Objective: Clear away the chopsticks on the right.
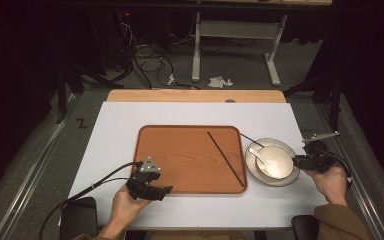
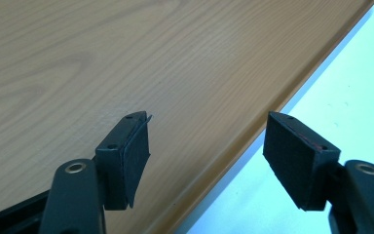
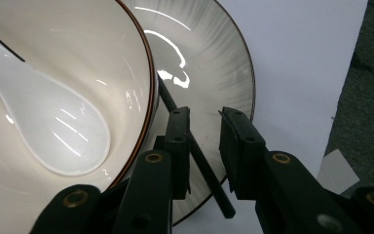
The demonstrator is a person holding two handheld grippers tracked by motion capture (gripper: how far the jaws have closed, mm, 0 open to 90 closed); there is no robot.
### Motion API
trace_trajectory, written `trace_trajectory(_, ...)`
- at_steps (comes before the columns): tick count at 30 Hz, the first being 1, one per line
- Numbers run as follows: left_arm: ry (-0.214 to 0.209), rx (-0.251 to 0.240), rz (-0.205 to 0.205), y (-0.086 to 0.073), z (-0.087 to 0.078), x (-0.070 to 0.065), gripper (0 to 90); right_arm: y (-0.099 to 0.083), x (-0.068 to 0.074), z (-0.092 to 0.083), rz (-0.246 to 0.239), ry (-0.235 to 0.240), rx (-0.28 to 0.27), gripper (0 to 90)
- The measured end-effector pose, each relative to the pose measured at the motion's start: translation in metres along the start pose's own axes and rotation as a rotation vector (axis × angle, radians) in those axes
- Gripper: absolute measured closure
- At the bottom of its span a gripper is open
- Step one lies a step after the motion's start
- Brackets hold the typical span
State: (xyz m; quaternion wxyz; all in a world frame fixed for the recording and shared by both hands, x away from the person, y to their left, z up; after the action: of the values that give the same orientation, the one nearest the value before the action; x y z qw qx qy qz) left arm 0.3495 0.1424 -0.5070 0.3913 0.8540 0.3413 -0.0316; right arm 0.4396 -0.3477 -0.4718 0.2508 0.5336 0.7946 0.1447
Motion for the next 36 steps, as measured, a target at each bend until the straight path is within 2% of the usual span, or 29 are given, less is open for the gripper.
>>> trace_trajectory(6,0.0,0.001,0.001,0.0,0.0,0.0,33.4,-0.002,0.002,0.003,-0.023,-0.001,0.024,75.1)
trace_trajectory(16,-0.001,0.0,0.0,0.0,0.0,0.0,33.4,-0.001,0.003,0.009,-0.03,-0.006,0.031,78.4)
trace_trajectory(23,0.0,0.002,0.001,0.0,0.0,0.0,33.4,-0.002,0.002,0.011,-0.038,-0.009,0.024,84.5)
trace_trajectory(32,0.0,0.001,0.001,0.0,0.0,0.0,33.4,-0.002,0.003,0.011,-0.039,-0.014,0.018,85.7)
trace_trajectory(36,0.001,0.001,0.0,0.0,0.0,0.0,33.4,-0.001,0.002,0.007,-0.023,-0.005,-0.009,86.0)
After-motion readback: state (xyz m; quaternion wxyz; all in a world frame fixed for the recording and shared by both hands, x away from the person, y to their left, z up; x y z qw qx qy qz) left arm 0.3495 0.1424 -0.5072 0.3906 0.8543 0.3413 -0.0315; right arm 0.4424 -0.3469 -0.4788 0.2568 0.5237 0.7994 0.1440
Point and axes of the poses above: each handheld gripper's, and its own axes: z roughly forward along the jaws, y roughly out of its top, x roughly to its left, the point moved 3 cm from there along z, roughly forward along the jaws, and after that the axes turned 14 degrees about -y, right-handed, at the moved point
